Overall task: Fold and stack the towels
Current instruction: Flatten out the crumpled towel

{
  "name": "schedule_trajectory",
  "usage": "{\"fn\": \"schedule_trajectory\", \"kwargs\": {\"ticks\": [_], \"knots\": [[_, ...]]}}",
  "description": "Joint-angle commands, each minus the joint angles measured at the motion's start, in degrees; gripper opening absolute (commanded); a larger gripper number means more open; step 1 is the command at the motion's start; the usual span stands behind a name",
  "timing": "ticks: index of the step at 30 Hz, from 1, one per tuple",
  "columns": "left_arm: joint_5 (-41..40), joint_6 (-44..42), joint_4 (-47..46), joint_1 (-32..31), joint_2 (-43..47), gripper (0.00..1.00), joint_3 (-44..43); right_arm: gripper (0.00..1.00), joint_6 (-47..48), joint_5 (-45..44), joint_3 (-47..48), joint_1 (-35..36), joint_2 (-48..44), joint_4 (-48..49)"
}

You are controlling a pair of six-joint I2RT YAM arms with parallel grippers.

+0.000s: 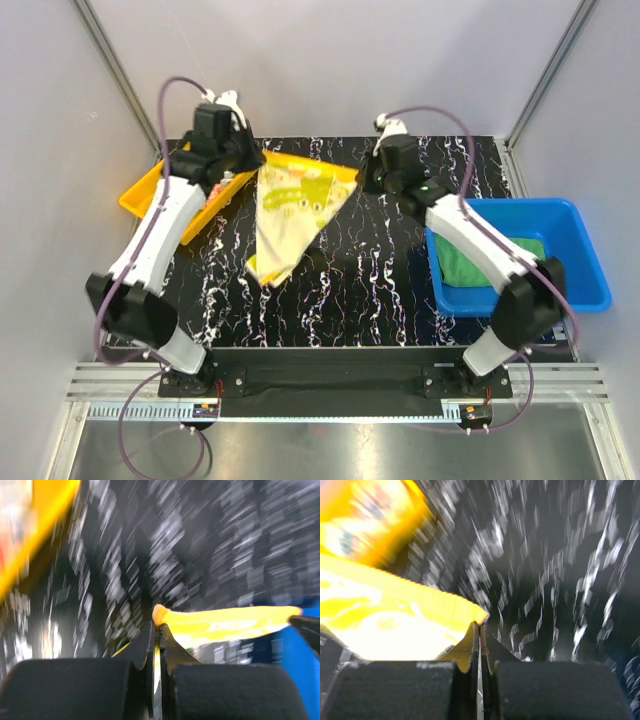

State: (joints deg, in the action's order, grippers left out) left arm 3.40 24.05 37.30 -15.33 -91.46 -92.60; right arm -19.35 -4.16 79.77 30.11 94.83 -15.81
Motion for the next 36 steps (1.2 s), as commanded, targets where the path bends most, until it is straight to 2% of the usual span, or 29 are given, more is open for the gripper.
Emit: {"fn": "schedule_trajectory", "kwargs": {"ticks": [1, 5, 7, 8, 12, 13, 16, 20, 24, 27, 29, 31, 33, 36], "knots": [[3.5, -5.5, 2.6, -1.8, 6.7, 0.0, -7.8, 0.0, 8.9, -1.4, 6.9, 0.1, -10.8, 1.2], [5.7, -10.5, 7.0, -7.1, 10.7, 0.0, -14.1, 0.0, 10.1, 4.1, 13.2, 0.6, -19.3, -9.5], [3.2, -11.4, 7.8, -11.8, 16.1, 0.0, -11.0, 0.0, 10.0, 6.4, 8.9, 1.7, -24.4, -9.9], [1.8, -10.3, 7.2, -12.9, 18.5, 0.0, -9.2, 0.0, 9.7, 6.7, 6.7, 2.6, -30.2, -9.8], [3.2, -7.3, 5.3, -17.1, 29.7, 0.0, -3.6, 0.0, 8.3, 10.6, -1.2, 3.1, -42.9, -10.9], [4.0, -6.7, 5.5, -18.9, 30.7, 0.0, -3.2, 0.0, 7.8, 12.3, -1.8, 3.2, -45.1, -11.4], [15.6, -3.2, 0.8, -21.2, 34.7, 0.0, 0.0, 0.0, 4.2, 17.2, -3.9, 3.1, -52.3, -11.0], [17.3, 0.6, -1.3, -24.1, 35.4, 0.0, 0.0, 0.0, -0.4, 19.0, -7.0, 3.2, -59.5, -7.3], [15.1, -0.2, -1.2, -24.6, 32.8, 0.0, -0.3, 0.0, 1.2, 14.5, -7.3, 3.2, -58.4, -7.1], [8.5, -4.0, 2.3, -24.4, 27.9, 0.0, -2.8, 0.0, 5.4, 8.8, -5.7, 3.2, -52.1, -7.8], [5.2, -6.3, 3.2, -22.8, 24.5, 0.0, -5.6, 0.0, 7.1, 1.2, -4.5, 3.2, -45.8, -7.3], [6.8, -6.6, 3.4, -17.9, 19.1, 0.0, -7.6, 0.0, 11.1, -3.6, -3.1, 2.9, -41.1, -4.4], [7.3, -7.4, 1.6, -12.9, 13.8, 0.0, -8.0, 0.0, 13.0, -2.8, -2.2, -0.5, -33.6, -1.7], [6.0, -9.3, -2.4, -9.2, 6.4, 0.0, -8.4, 0.0, 12.7, 2.9, -0.8, -7.0, -23.2, 4.1]]}}
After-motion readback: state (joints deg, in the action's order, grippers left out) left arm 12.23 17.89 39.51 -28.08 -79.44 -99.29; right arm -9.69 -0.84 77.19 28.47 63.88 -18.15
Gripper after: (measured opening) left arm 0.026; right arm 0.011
